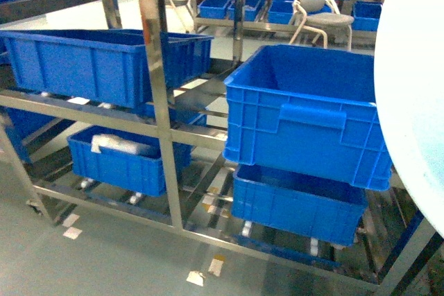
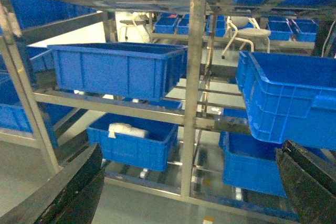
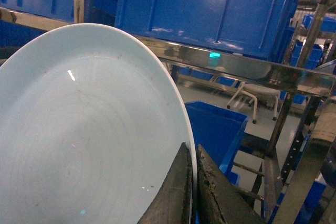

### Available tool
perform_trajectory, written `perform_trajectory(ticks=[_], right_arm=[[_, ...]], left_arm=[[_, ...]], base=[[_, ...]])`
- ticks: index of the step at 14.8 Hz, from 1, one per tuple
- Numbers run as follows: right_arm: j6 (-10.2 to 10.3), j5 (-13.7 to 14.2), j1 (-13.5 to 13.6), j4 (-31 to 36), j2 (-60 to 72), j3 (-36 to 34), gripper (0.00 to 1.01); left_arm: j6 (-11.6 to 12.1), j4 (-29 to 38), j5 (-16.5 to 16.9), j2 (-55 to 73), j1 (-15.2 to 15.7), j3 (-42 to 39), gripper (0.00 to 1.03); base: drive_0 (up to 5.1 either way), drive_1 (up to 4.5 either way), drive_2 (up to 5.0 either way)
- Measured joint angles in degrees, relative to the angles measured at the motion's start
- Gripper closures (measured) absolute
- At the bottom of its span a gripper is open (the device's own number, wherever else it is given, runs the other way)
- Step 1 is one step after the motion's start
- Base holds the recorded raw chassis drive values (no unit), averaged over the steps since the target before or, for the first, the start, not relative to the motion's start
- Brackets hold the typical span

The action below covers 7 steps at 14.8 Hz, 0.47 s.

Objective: Place blue tray on left shelf second layer neatly

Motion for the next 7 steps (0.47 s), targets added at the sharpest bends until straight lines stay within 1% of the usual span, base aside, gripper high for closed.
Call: perform_trajectory(ticks=[5,7], right_arm=[[0.00,-0.02,0.00,0.11,0.04,0.00,0.99],[0.00,-0.02,0.00,0.09,0.13,0.00,0.99]], left_arm=[[0.00,-0.33,0.00,0.00,0.00,0.00,0.05],[-0.02,-0.31,-0.02,0.00,0.00,0.00,0.05]], base=[[-1.6,2.46,-5.7],[-1.5,-1.50,-1.5]])
